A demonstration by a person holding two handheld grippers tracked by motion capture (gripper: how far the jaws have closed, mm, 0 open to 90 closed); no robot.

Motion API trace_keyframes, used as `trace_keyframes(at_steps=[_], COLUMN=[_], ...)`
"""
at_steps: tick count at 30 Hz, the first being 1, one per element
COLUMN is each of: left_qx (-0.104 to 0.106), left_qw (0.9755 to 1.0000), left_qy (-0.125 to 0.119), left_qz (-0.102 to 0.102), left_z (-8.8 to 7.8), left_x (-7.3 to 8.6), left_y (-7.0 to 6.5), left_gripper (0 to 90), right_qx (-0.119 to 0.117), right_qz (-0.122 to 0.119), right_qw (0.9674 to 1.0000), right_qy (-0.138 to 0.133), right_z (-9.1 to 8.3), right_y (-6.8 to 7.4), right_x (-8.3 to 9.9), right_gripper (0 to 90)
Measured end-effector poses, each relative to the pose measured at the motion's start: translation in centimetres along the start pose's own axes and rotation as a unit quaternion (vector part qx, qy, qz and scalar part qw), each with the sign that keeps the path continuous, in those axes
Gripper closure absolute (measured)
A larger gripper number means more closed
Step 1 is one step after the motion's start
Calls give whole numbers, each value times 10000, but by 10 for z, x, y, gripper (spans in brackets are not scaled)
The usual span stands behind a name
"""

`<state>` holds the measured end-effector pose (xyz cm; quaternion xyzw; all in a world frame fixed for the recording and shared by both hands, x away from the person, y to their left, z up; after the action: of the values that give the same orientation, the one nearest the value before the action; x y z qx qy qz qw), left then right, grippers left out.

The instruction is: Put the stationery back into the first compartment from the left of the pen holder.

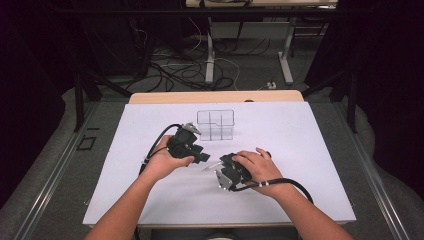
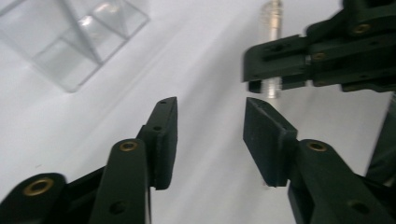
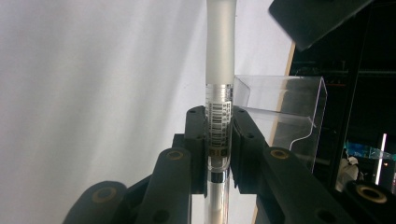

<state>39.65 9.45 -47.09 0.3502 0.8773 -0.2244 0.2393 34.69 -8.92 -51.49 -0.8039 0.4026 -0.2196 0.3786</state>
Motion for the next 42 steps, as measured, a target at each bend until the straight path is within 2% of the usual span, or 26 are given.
trace_keyframes(at_steps=[4, 5, 6, 7, 8, 9, 12, 14, 17, 18, 19, 22, 24, 26, 28, 29, 30, 32, 33, 34, 35, 36, 38, 40, 41, 42], left_qx=[-343, -388, -472, -551, -595, -639, -723, -780, -787, -877, -957, -1069, -1144, -1131, -1145, -1137, -1149, -1168, -1188, -1305, -1388, -1431, -1380, -1381, -1396, -1417], left_qw=[9992, 9991, 9986, 9980, 9977, 9972, 9961, 9947, 9936, 9921, 9921, 9895, 9879, 9863, 9850, 9865, 9852, 9844, 9841, 9823, 9817, 9815, 9818, 9815, 9812, 9808], left_qy=[-197, -179, -210, -301, -287, -340, -418, -482, -500, -543, -460, -562, -624, -699, -767, -696, -747, -763, -790, -794, -769, -745, -758, -774, -777, -798], left_qz=[-31, -34, -56, -97, -141, -176, -299, -471, -630, -717, -674, -791, -843, -980, -1036, -951, -1026, -1067, -1059, -1086, -1055, -1032, -1061, -1075, -1085, -1080], left_z=[-6, -9, -10, -10, -12, -13, -18, -20, -23, -23, -25, -25, -24, -25, -26, -28, -28, -29, -29, -29, -28, -28, -27, -27, -27, -27], left_x=[8, 10, 12, 14, 15, 17, 22, 25, 29, 30, 32, 35, 37, 38, 39, 39, 40, 40, 40, 40, 40, 41, 41, 41, 41, 41], left_y=[13, 17, 20, 23, 26, 30, 41, 49, 58, 61, 65, 73, 77, 79, 81, 84, 84, 86, 87, 88, 89, 89, 90, 91, 92, 93], left_gripper=[458, 443, 432, 422, 408, 400, 376, 343, 323, 292, 263, 240, 166, 159, 155, 155, 153, 120, 107, 95, 89, 85, 66, 50, 50, 46], right_qx=[53, 63, -110, 107, 258, 92, 103, 96, 95, 99, 103, 108, 119, 88, 151, 71, 67, 55, -4, 7, 0, -5, -19, 1, -2, 3], right_qz=[87, 60, 83, 118, 109, 122, 246, 267, 430, 510, 597, 900, 1109, 1306, 1531, 1635, 1709, 1922, 1958, 2101, 2214, 2353, 2544, 2938, 2979, 3147], right_qw=[9999, 9999, 9999, 9997, 9992, 9998, 9995, 9994, 9988, 9984, 9979, 9954, 9933, 9908, 9872, 9856, 9844, 9801, 9795, 9762, 9735, 9699, 9647, 9532, 9515, 9458], right_qy=[-108, -82, 46, -165, -282, -116, -150, -197, -197, -220, -243, -297, -311, -342, -415, -425, -414, -488, -481, -544, -575, -622, -674, -714, -766, -800], right_z=[2, 2, 0, 4, 7, 5, 8, 9, 12, 13, 14, 17, 19, 21, 24, 24, 25, 27, 27, 28, 29, 29, 30, 31, 31, 32], right_y=[-3, -5, -6, -6, -7, -8, -10, -13, -18, -19, -21, -26, -29, -32, -35, -36, -38, -40, -42, -43, -45, -46, -49, -51, -53, -55], right_x=[-2, -2, -3, -3, -3, -4, -6, -7, -6, -6, -6, -4, -3, -2, -2, -1, 0, 2, 4, 5, 6, 7, 10, 12, 14, 15], right_gripper=[792, 792, 791, 791, 792, 791, 791, 792, 791, 791, 791, 791, 791, 791, 791, 791, 792, 791, 791, 792, 791, 791, 791, 791, 791, 792])
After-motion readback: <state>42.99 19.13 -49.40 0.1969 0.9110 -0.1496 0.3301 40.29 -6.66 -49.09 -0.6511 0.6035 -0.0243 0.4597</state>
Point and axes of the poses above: each handheld gripper's, and its own axes: z roughly forward along the jaws, x roughly out of its underside, y roughly to its left, the point moved 2 cm from there along z, roughly forward along the jaws, and after that the axes turned 9 degrees about -z, right-handed, at the moved point
